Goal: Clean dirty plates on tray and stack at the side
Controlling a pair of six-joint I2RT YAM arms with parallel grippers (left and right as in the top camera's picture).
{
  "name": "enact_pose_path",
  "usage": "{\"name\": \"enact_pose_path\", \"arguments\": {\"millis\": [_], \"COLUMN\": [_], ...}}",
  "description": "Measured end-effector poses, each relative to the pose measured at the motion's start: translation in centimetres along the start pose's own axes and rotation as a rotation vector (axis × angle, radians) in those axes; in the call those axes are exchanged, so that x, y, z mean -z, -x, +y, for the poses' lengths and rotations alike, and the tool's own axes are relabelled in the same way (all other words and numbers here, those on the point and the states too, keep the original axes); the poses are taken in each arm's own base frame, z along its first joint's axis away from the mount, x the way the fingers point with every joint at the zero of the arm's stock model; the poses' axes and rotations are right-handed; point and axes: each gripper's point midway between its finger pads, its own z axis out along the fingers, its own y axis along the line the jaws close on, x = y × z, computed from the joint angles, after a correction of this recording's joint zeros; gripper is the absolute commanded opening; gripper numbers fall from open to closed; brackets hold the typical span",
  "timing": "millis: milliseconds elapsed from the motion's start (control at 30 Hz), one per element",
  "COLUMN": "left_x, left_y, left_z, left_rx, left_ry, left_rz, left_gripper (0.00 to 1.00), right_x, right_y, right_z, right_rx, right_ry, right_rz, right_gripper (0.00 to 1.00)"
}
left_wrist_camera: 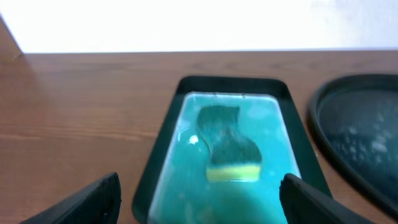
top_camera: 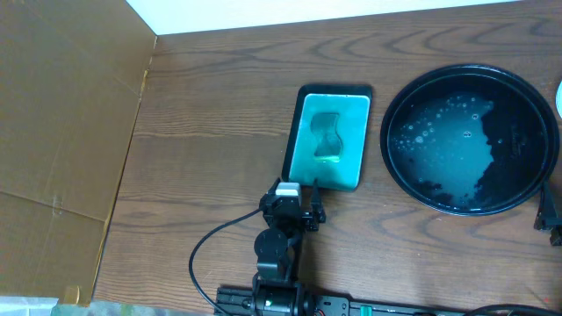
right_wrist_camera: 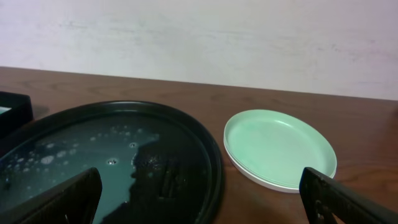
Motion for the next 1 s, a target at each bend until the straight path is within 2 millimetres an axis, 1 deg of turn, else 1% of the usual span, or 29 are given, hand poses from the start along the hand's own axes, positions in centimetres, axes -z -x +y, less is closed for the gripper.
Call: {"name": "enact_pose_path", "arguments": {"millis": [200,267,700,1000], "left_x": [0.7,0.8,0.8,0.9], "left_y": [1.9,2.2,2.3,2.3], "left_z": [0.3,0.3,0.5,1.1], "left_rx": [0.024,0.025,0.033,0.09], "left_ry": [0.011,0.013,0.023,0.052], "left_rz": [-0.087,-0.103,-0.106,-0.11], "left_gripper": [0.82,0.82,0.82,0.82], "right_x": [0.0,0.0,0.0,0.0], "right_y": [0.0,0.0,0.0,0.0], "right_z": [0.0,0.0,0.0,0.0], "right_rx": [0.0,0.0,0.0,0.003], "right_ry": [0.0,0.0,0.0,0.0], "right_rz": [0.0,0.0,0.0,0.0], "right_gripper": [0.99,0.99,0.99,0.99]}}
